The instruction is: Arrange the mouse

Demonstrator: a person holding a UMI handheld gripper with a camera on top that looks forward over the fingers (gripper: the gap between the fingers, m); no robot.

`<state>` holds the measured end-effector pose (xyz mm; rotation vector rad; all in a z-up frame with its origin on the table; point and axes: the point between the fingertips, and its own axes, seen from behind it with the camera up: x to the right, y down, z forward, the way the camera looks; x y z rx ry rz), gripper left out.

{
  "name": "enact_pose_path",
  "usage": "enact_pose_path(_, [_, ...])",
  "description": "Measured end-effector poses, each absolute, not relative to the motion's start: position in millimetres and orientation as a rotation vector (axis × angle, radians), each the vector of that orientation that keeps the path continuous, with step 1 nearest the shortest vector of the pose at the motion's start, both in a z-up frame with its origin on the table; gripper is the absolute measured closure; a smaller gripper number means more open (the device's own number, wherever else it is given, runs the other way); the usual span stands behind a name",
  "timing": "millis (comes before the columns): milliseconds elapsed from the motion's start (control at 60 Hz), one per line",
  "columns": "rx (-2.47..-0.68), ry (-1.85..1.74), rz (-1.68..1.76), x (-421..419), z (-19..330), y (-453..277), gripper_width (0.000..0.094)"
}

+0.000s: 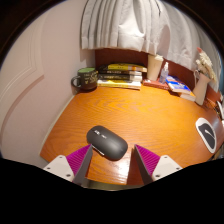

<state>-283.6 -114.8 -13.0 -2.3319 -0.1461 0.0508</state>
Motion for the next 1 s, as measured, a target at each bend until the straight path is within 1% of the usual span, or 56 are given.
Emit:
enact_pose_path(267, [-2.342,-0.077,0.043,-277,-14,-54,0.0093])
enact_pose_path(317, [-2.352,-0.063,0.051,-276,-15,-48,0.0141])
enact_pose_path(350, [-2.355,-0.061,0.045,-275,-15,-45,0.0194])
enact_pose_path(417, [-2.360,-0.062,0.046,-276,-15,-40,0.0319])
enact_pose_path(450, [-2.359,-0.074,0.049,-278,-16,-38,0.0411])
enact_pose_path(467, [-2.359,-0.082,0.045,-278,-16,-38,0.0425])
enact_pose_path(533, [-2.363,-0.075,0.053,-277,-16,-37,0.0447])
enact_pose_path(633, [-2.367,-0.018,0.066,-276,-17,-37,0.0508])
enact_pose_path(683, [-2.381,-0.021,0.070,-277,-18,-37,0.0527])
enact_pose_path(733, [-2.402,-0.038,0.077,-276,-18,-37,0.0564])
enact_pose_path(833, [-2.442,-0.066,0.153,-281,-16,-35,0.0567])
enact_pose_path(867, [-2.448,-0.098,0.183,-281,-8,-34,0.0567])
enact_pose_path(900, [-2.426,-0.141,0.195,-278,7,-29,0.0566])
enact_pose_path(950, [-2.375,-0.196,0.198,-268,41,-18,0.0564])
enact_pose_path(1000, [-2.307,-0.244,0.188,-251,84,-7,0.0563])
